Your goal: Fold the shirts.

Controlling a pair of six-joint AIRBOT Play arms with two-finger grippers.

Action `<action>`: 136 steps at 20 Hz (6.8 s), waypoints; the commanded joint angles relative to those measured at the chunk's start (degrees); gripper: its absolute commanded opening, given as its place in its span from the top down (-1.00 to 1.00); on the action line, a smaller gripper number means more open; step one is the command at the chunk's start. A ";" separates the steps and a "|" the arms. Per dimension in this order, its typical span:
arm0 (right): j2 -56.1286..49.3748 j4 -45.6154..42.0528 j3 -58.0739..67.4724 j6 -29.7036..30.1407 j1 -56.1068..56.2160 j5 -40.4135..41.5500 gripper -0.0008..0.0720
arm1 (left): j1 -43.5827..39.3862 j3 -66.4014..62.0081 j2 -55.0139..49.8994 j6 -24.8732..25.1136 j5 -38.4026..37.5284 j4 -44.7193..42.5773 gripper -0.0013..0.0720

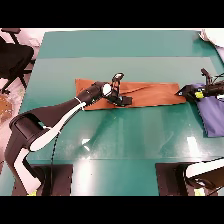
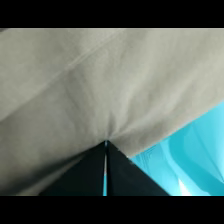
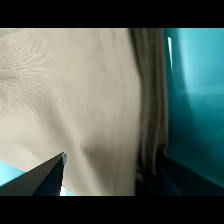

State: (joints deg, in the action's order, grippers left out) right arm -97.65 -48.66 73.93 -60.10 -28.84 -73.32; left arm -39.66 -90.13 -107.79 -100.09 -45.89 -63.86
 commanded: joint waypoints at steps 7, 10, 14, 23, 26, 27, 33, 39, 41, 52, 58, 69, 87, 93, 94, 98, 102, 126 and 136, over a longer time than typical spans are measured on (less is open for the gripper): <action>-0.83 -0.92 -0.11 -0.46 2.12 4.61 -0.31 | 0.02 -0.35 0.11 0.02 -0.02 -0.24 0.91; -2.01 -0.81 -0.11 -0.48 3.21 4.59 0.52 | 0.02 -0.35 0.11 0.00 -0.13 -0.22 0.91; -2.34 -0.46 -0.04 -0.11 4.42 3.06 0.94 | 0.07 -0.35 0.11 0.04 -0.55 -0.33 0.91; 4.17 -0.92 2.62 0.55 8.48 0.39 0.94 | 0.07 -0.35 0.11 0.17 -3.76 -4.04 0.91; 4.42 -0.96 9.31 -2.80 9.79 -3.52 0.94 | 0.07 -0.35 0.11 2.29 -7.43 -6.29 0.91; 4.42 -0.96 11.41 -3.41 10.19 -4.59 0.94 | 0.07 -0.35 0.11 2.75 -7.96 -6.27 0.91; 4.42 -0.39 21.46 -6.56 17.25 -9.33 0.94 | 0.07 -0.35 0.11 3.06 -8.20 -6.01 0.91; 4.42 -0.42 30.16 -8.26 29.40 -10.34 0.94 | 0.07 -0.35 0.11 3.08 -8.22 -6.03 0.91; 4.42 -0.42 32.09 -8.55 33.86 -10.29 0.94 | 0.07 -0.35 0.11 3.10 -8.17 -6.03 0.91; 4.42 -0.44 33.14 -10.43 54.01 -5.90 0.94 | 0.07 -0.35 0.11 3.08 -8.17 -6.05 0.91; 4.42 -0.42 33.14 -11.02 56.87 -2.45 0.94 | 0.07 -0.35 0.11 3.08 -8.22 -6.08 0.91; 4.44 -0.39 33.14 -11.02 51.56 -2.25 0.94 | 2.32 -1.11 8.24 4.61 -14.05 -19.34 0.91; 0.07 6.80 33.42 -10.84 58.51 8.79 0.94 | 30.88 -1.05 25.55 12.00 -21.90 -23.91 0.91; -8.09 7.04 33.48 -10.80 62.36 16.00 0.94 | 33.86 -1.01 30.01 12.52 -23.67 -23.37 0.91; -9.35 7.15 33.46 -10.82 62.71 17.99 0.94 | 33.86 -1.01 30.01 12.52 -23.76 -22.97 0.90; -13.64 12.76 33.57 -10.80 63.04 23.12 0.94 | 33.86 -1.01 30.01 12.57 -24.06 -22.67 0.90; -17.25 18.56 33.59 -10.54 63.06 25.38 0.94 | 33.86 -1.01 30.01 13.16 -24.09 -22.53 0.90; -6.45 8.76 35.93 -22.01 50.36 8.85 -0.51 | 33.86 -1.01 30.01 15.15 -24.22 -19.98 0.90; 7.23 11.45 -1.81 -16.17 40.06 15.13 -0.69 | 33.86 -1.01 30.01 15.10 -24.22 -19.89 0.90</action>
State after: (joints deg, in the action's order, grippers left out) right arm -90.17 -43.35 79.48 -81.49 12.86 -59.81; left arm -5.85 -91.11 -77.82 -85.01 -70.06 -83.74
